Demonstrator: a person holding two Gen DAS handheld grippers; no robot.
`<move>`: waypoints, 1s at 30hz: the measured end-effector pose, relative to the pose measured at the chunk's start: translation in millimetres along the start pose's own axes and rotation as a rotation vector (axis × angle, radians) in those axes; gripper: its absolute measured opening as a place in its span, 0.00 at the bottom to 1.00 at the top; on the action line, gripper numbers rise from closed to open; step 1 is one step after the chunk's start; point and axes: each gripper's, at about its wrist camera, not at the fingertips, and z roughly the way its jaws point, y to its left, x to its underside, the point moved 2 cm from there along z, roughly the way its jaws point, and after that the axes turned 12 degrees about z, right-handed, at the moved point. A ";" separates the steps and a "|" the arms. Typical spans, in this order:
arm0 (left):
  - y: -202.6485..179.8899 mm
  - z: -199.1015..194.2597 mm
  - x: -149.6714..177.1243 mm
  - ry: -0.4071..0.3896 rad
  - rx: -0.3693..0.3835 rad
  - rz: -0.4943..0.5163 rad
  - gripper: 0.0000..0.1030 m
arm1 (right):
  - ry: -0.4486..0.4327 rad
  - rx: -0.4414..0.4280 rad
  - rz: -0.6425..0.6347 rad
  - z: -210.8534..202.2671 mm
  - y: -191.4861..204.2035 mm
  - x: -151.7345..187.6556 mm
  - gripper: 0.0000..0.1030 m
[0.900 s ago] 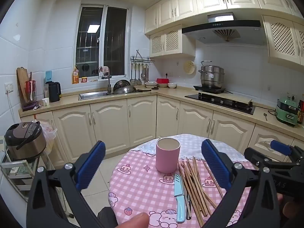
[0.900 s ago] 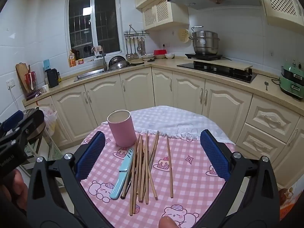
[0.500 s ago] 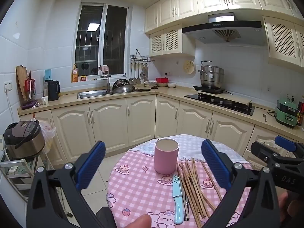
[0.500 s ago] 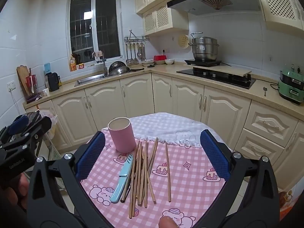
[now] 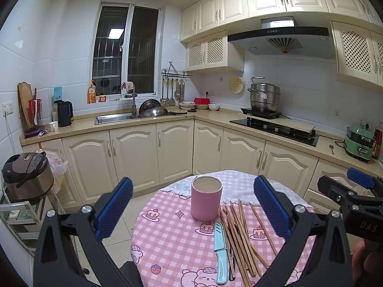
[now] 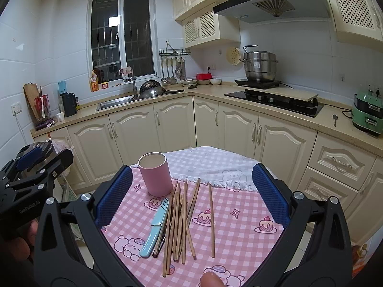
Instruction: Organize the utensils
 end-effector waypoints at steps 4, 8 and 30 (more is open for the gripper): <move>-1.3 1.9 0.3 -0.001 0.006 0.002 0.96 | -0.003 0.004 0.000 1.0 -1.0 0.5 0.95; -2.6 3.0 0.3 -0.002 0.009 0.003 0.96 | -0.004 0.004 -0.002 3.3 -1.1 -1.8 0.95; -8.2 37.7 10.5 0.083 0.034 0.028 0.96 | 0.033 0.023 -0.020 19.0 -5.8 0.4 0.95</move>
